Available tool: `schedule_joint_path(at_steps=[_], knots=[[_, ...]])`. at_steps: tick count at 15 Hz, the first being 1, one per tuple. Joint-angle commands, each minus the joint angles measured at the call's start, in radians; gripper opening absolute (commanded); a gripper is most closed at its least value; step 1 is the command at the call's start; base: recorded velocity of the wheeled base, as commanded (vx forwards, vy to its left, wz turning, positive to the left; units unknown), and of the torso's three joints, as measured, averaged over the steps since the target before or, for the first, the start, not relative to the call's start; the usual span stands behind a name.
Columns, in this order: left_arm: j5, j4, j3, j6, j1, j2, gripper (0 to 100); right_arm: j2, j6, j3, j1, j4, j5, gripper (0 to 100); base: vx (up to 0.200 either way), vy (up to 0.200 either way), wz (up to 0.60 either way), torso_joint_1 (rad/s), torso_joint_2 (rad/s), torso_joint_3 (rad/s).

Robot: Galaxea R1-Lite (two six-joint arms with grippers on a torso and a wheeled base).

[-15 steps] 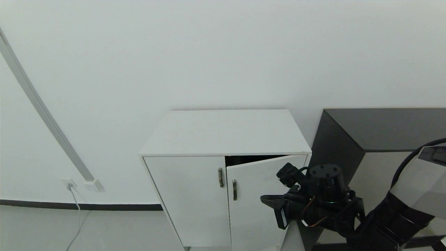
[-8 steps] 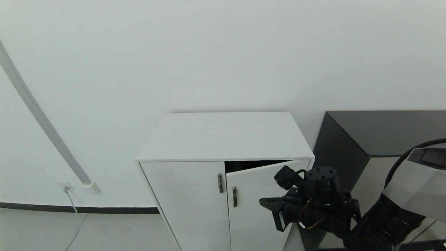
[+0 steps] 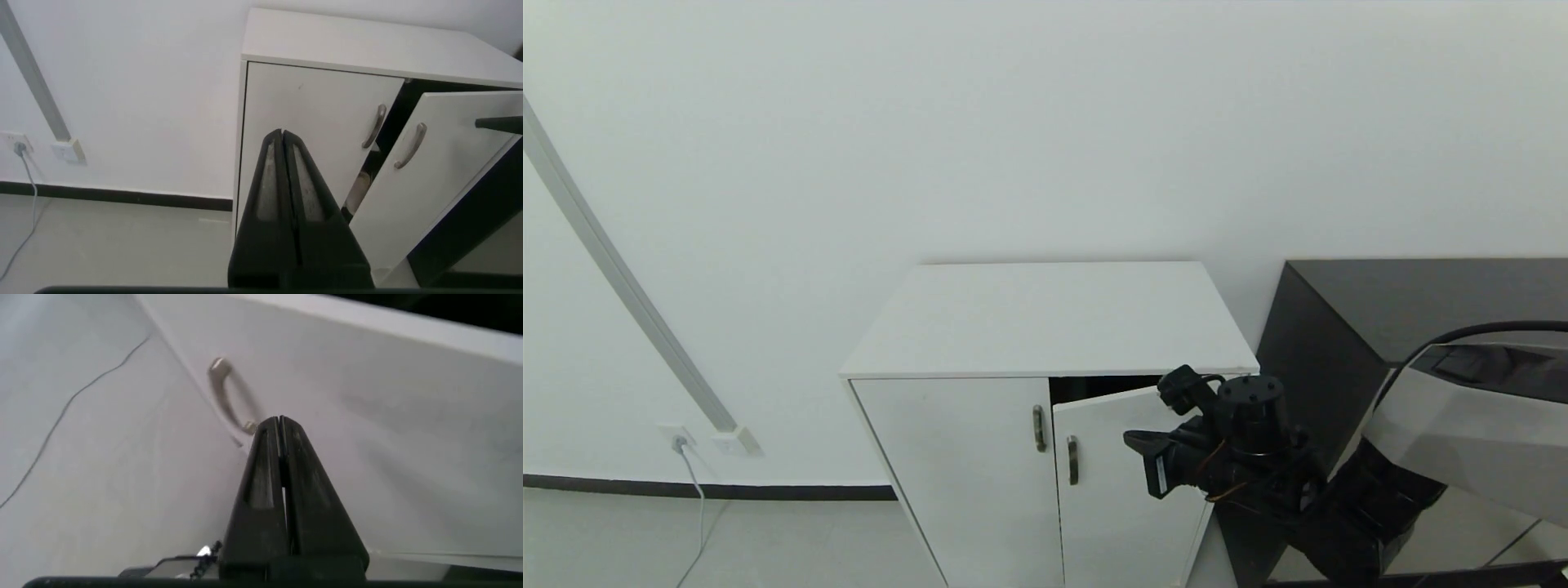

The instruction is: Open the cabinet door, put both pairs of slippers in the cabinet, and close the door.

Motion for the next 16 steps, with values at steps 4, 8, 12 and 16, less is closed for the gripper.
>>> schedule_joint_path(at_steps=[4, 8, 12, 16], knots=[[0.000, 0.000, 0.000, 0.000, 0.001, 0.001, 0, 0.086, 0.003, -0.079, -0.029, -0.001, -0.027, 0, 0.000, 0.000, 0.00, 0.000, 0.00, 0.000], [0.000, -0.002, 0.000, 0.000, 0.001, 0.001, 0, 0.125, 0.003, -0.118, -0.061, -0.001, -0.027, 0, 0.000, 0.000, 0.00, 0.000, 0.00, 0.000], [0.000, 0.000, 0.000, 0.000, 0.001, 0.001, 0, 0.145, 0.003, -0.144, -0.075, 0.000, -0.029, 0, 0.000, 0.000, 0.00, 0.000, 0.00, 0.000], [0.000, 0.000, 0.000, 0.000, 0.001, 0.001, 0, 0.157, 0.003, -0.158, -0.087, 0.000, -0.029, 0, 0.000, 0.000, 0.00, 0.000, 0.00, 0.000]])
